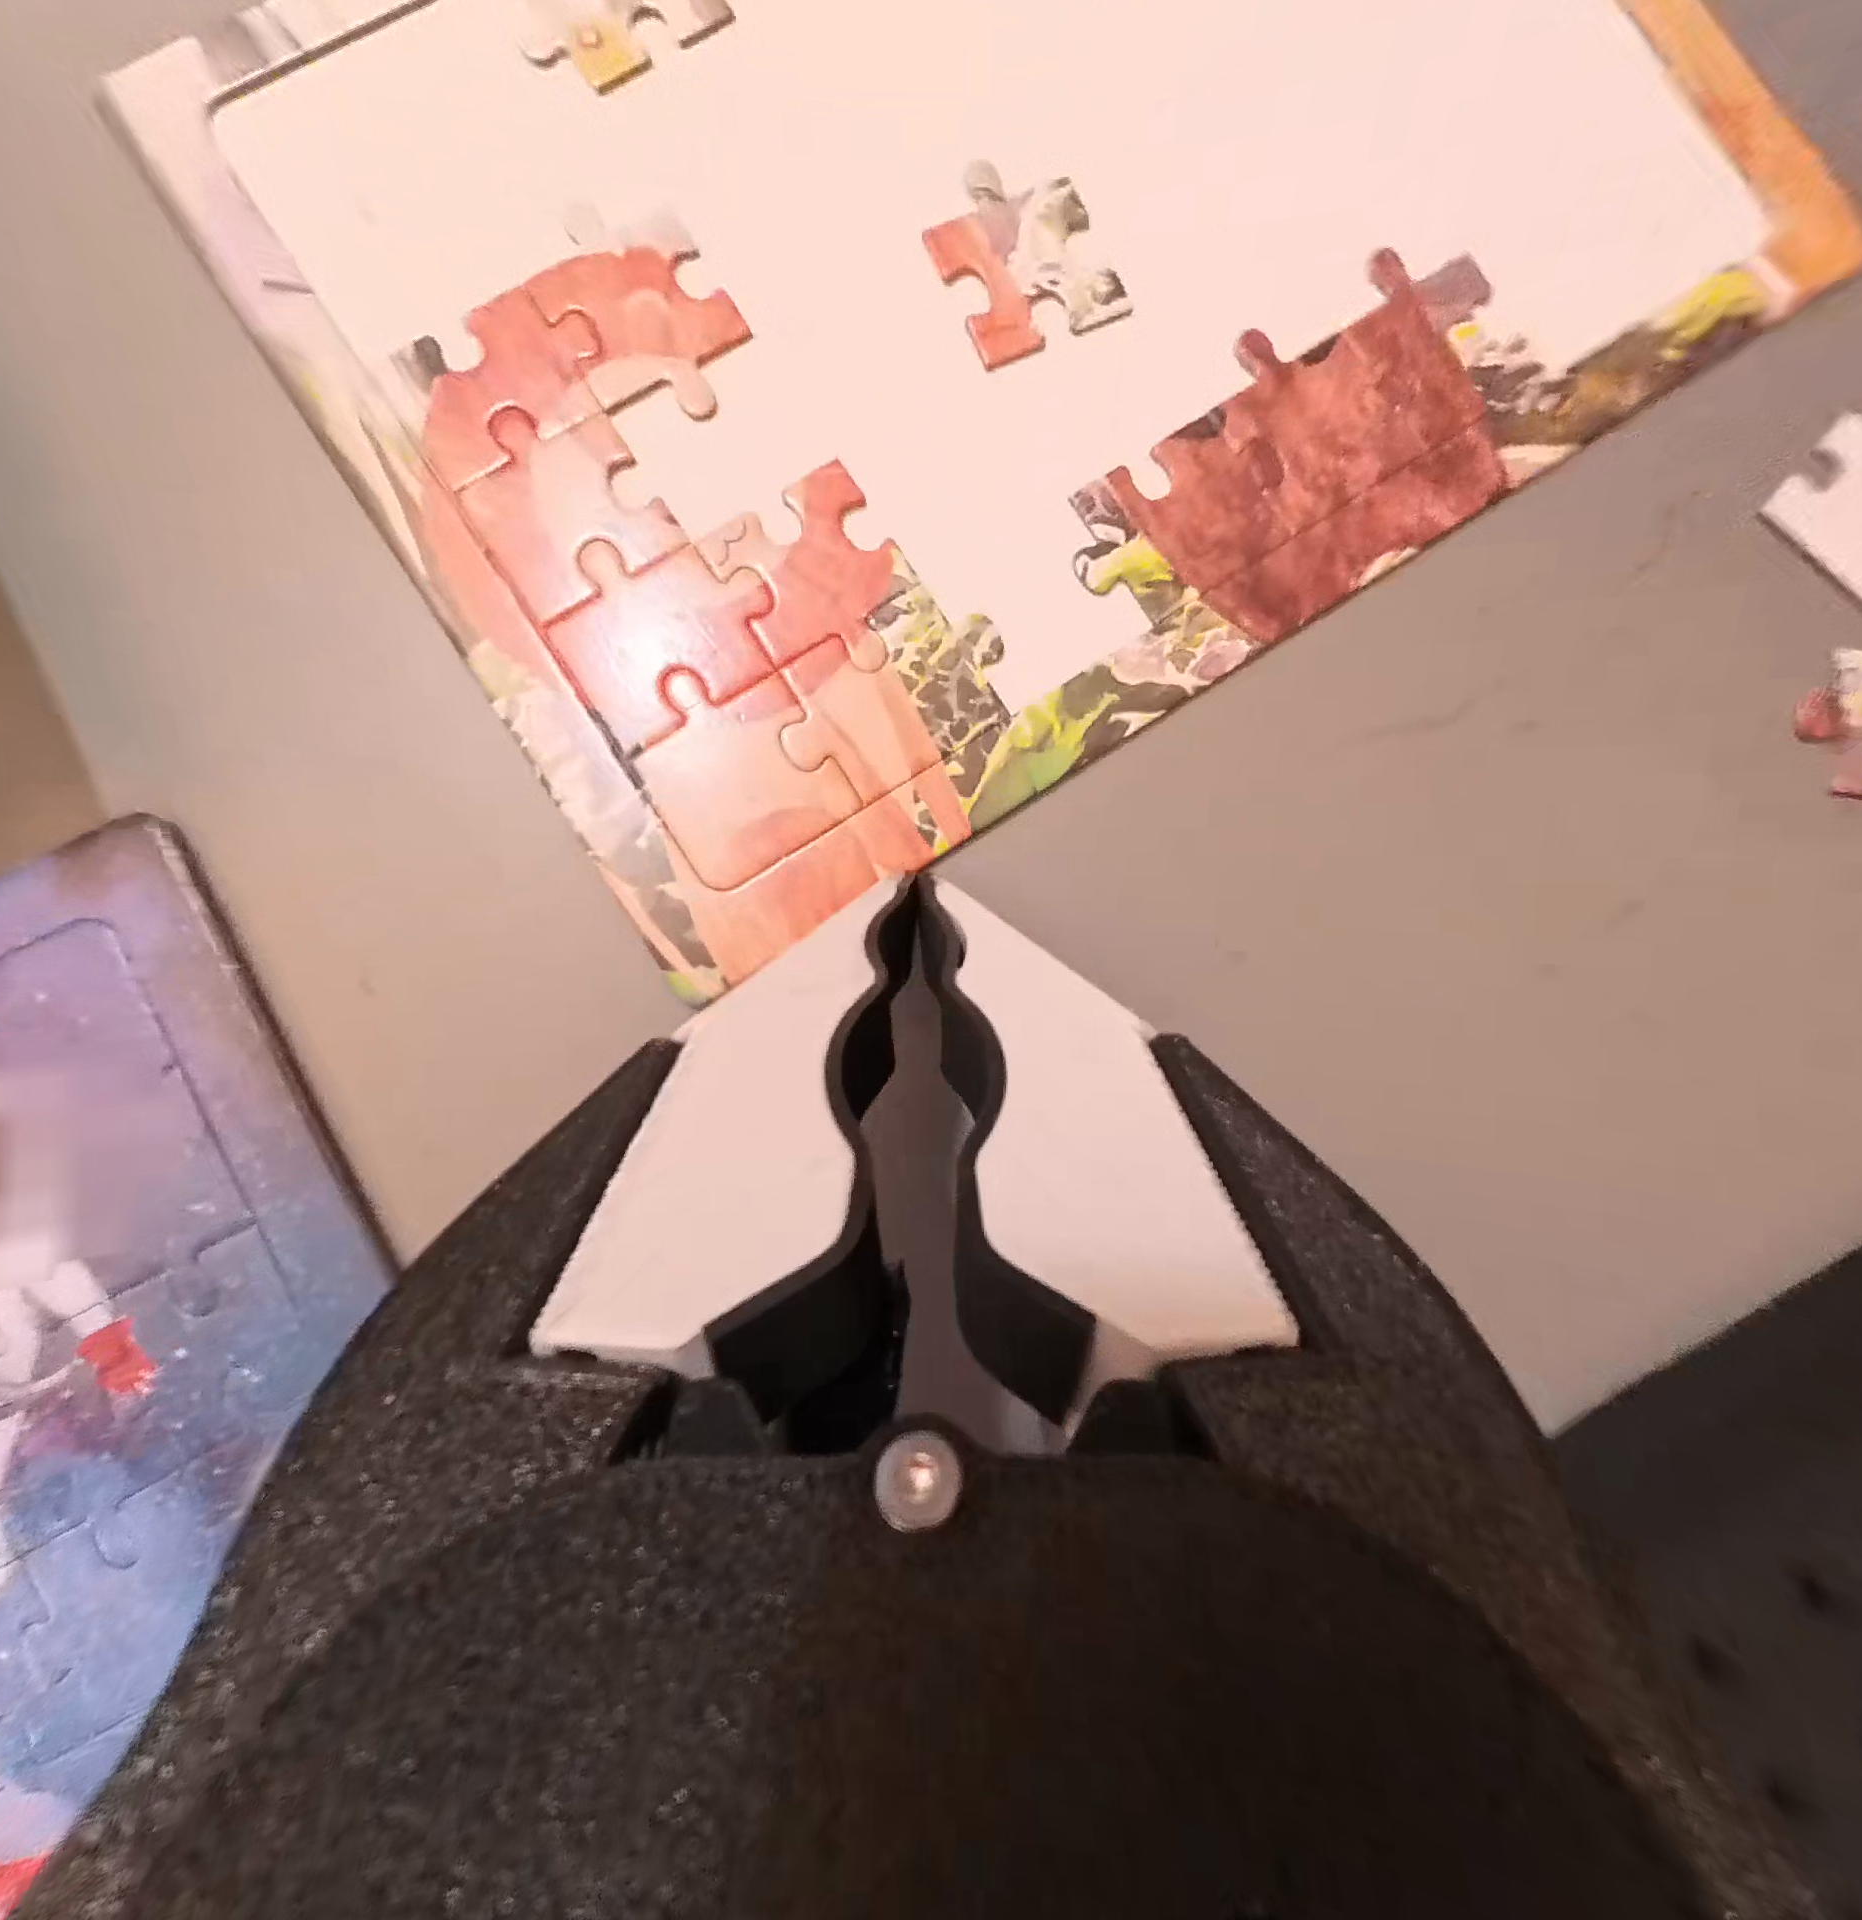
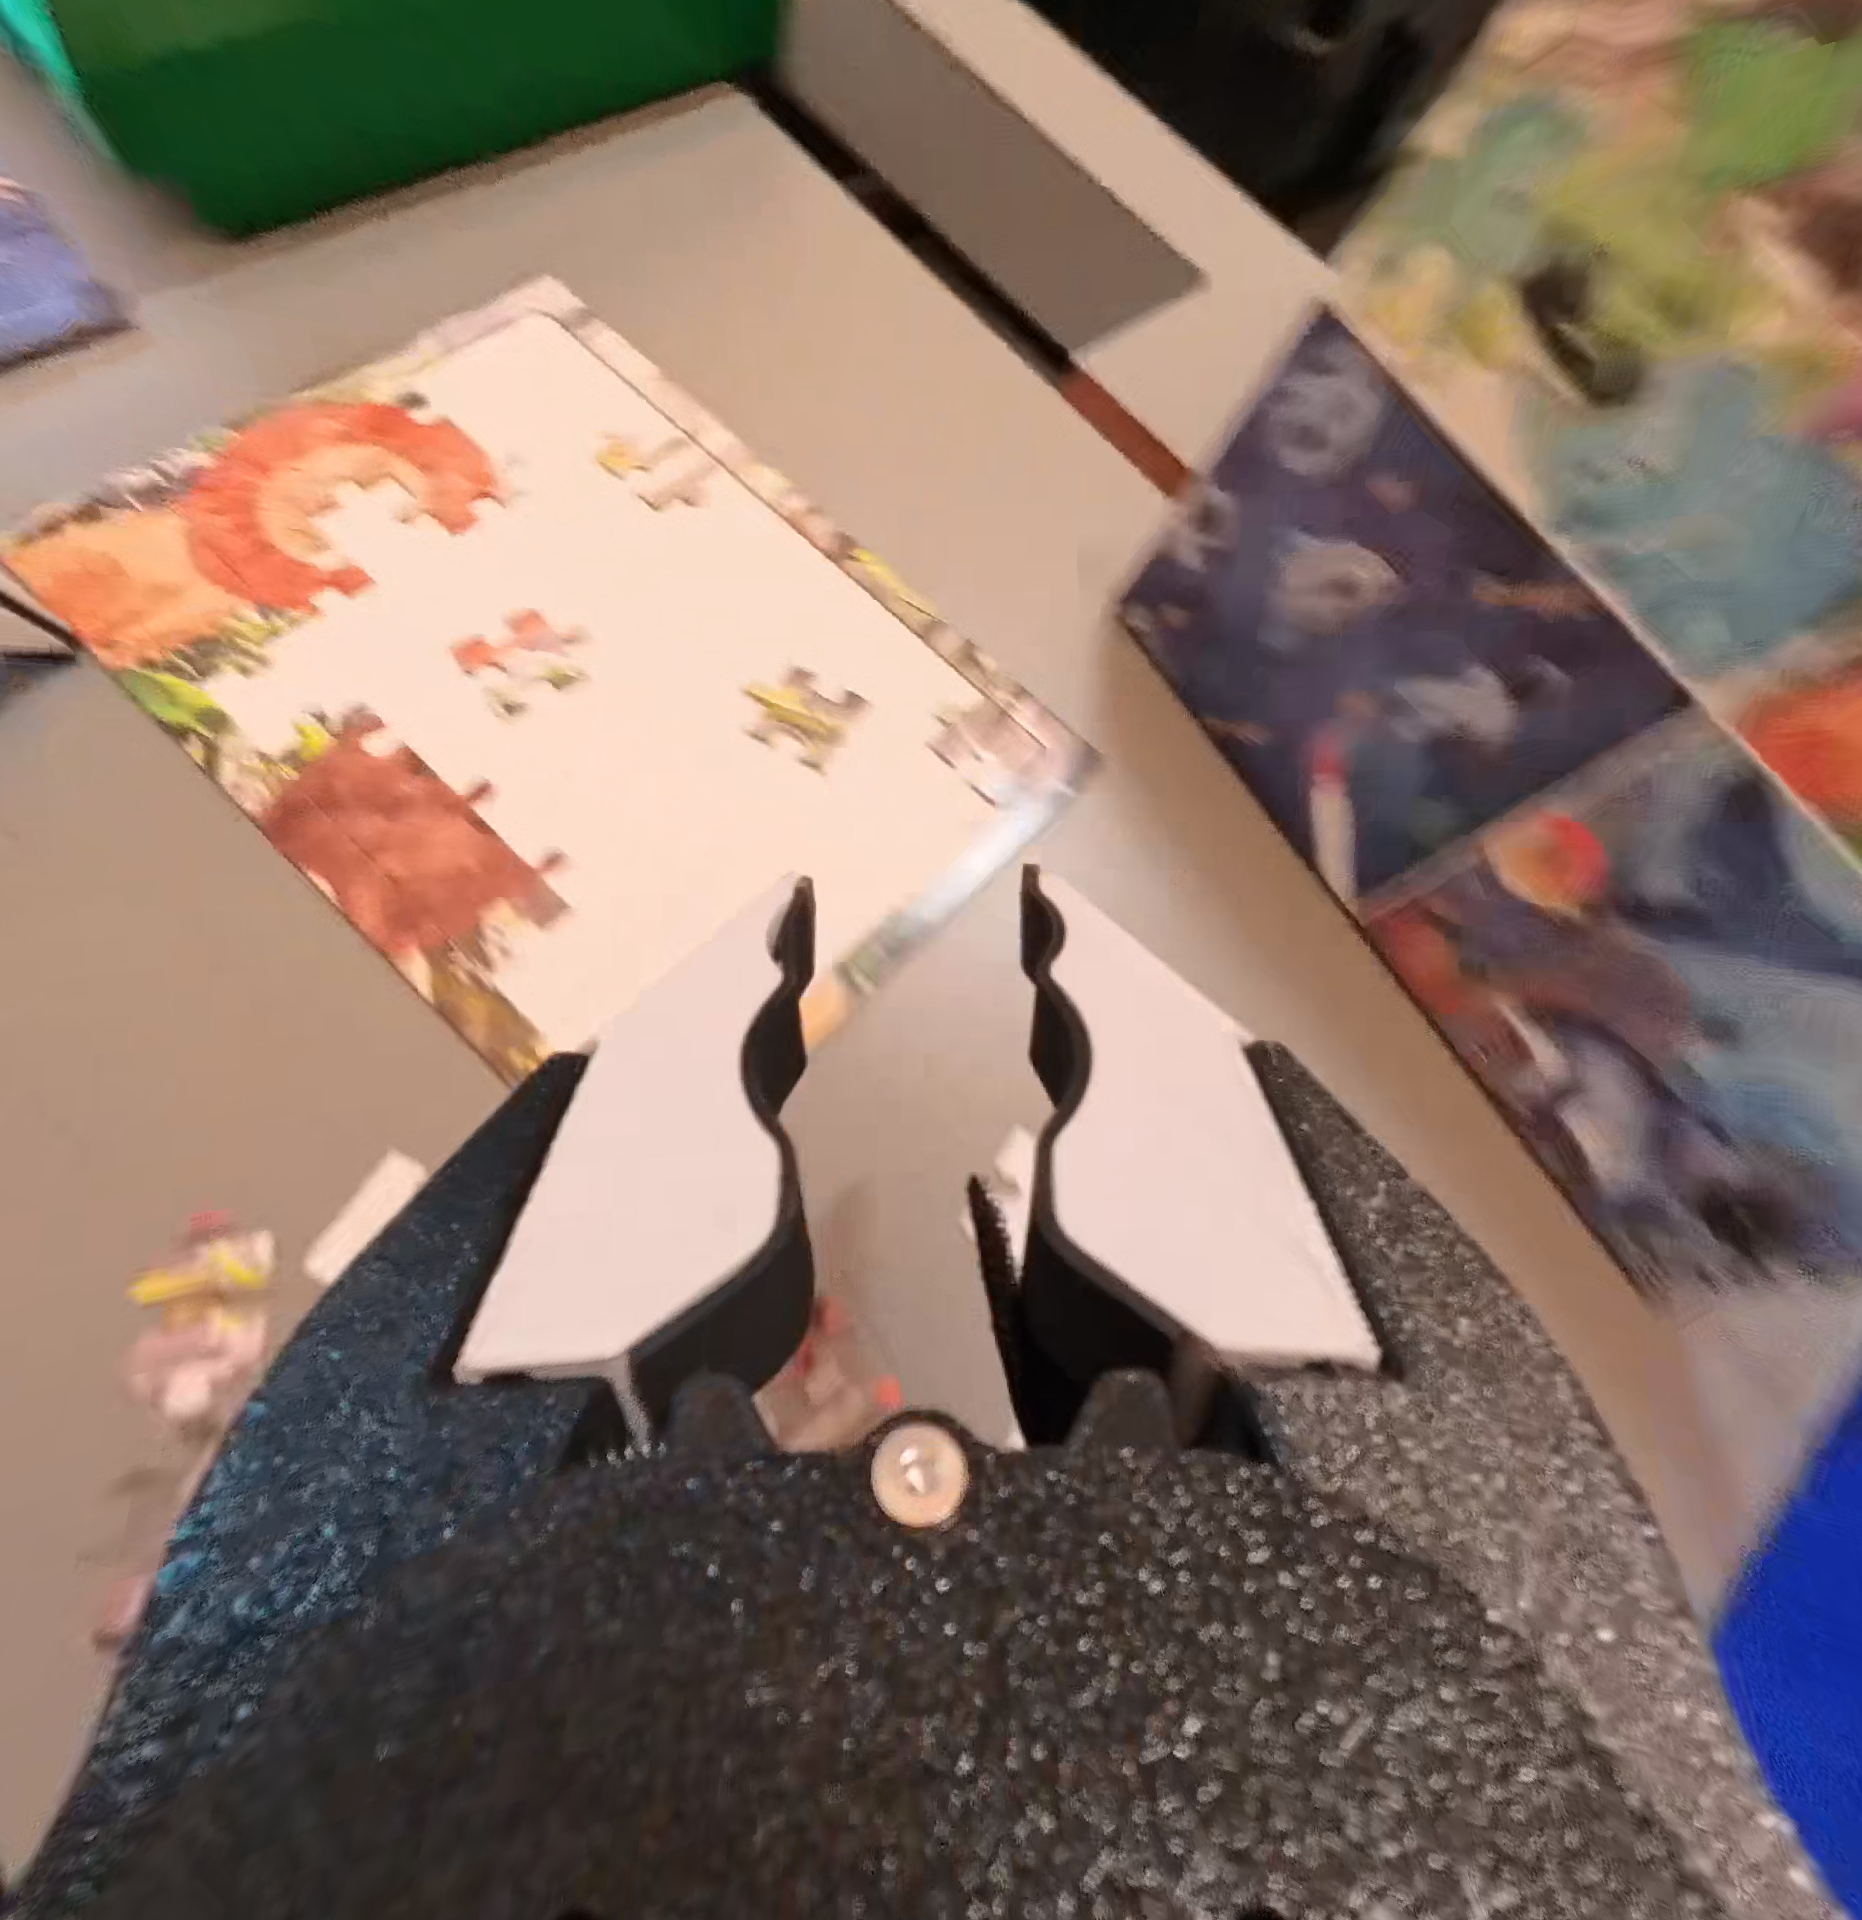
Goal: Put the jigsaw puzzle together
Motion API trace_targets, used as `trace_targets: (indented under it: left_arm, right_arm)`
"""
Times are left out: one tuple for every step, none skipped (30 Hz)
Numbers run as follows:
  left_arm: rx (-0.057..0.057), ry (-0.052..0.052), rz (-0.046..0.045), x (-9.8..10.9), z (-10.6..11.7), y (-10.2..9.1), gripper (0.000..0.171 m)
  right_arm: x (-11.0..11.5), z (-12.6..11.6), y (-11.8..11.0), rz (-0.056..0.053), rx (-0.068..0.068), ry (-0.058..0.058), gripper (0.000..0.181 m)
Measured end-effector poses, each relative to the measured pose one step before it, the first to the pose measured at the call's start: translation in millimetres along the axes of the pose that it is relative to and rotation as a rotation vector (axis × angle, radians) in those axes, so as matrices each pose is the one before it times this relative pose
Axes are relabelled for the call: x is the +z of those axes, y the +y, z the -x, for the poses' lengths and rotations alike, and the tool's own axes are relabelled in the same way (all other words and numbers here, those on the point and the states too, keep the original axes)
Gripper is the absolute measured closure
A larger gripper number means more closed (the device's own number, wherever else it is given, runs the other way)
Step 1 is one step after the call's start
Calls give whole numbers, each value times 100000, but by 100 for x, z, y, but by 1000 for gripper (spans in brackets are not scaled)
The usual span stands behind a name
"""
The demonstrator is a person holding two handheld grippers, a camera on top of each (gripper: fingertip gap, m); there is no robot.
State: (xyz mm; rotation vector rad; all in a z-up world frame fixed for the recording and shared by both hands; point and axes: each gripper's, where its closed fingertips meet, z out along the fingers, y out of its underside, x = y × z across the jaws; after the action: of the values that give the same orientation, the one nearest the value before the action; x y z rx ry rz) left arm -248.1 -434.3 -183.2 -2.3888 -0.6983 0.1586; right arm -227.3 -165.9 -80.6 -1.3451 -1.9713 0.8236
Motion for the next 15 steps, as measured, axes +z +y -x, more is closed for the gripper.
trace_targets:
  left_arm:
    - [631,-3165,-426,117,594,-112,171]
    - [572,-3093,-923,131,571,-165,171]
    - [-241,-1969,-908,142,366,-181,171]
    - [-866,-1928,-678,110,306,-156,171]
    - [-809,-2972,-113,56,357,-64,171]
    - [365,-2908,139,-73,160,-54,171]
    - [1733,-2045,-1060,-220,-147,-250,171]
    - [1954,-1393,-2561,-363,-377,-527,171]
    - [1518,-785,-3391,-417,-537,-728,171]
    - [1340,-248,-4258,-428,-652,-890,171]
    - [1621,196,-4815,-357,-768,-950,171]
    - [1967,34,-4826,-237,-747,-893,171]
    - [1671,-473,-4499,-86,-653,-751,171]
    - [921,6,-4184,18,-635,-632,171]
    - [17,1305,-4450,31,-744,-591,171]
  right_arm:
    - [-1670,-878,1255,570,1484,3186,142]
    - [-1437,-515,1552,1487,1866,1382,141]
    - [-1210,-273,1805,2111,1936,689,141]
    - [-1019,-32,2051,2679,1663,45,141]
    - [-910,106,2211,3144,1362,-196,141]
    - [-838,-32,2212,2555,1464,1018,141]
    - [-837,-164,2258,2488,1822,1845,141]
    - [-898,-244,2033,1330,2394,2019,141]
    - [-991,-257,1564,-1435,3624,1455,141]
    - [-1034,-268,1203,-2929,5041,729,142]
    - [-1003,-370,1023,-3170,5614,686,143]
    - [-897,-508,924,-2634,4681,1358,146]
    - [-685,-520,721,-2431,2656,1483,147]
    - [-464,-281,735,-340,700,-8,147]
    - [-365,-442,658,887,287,895,147]
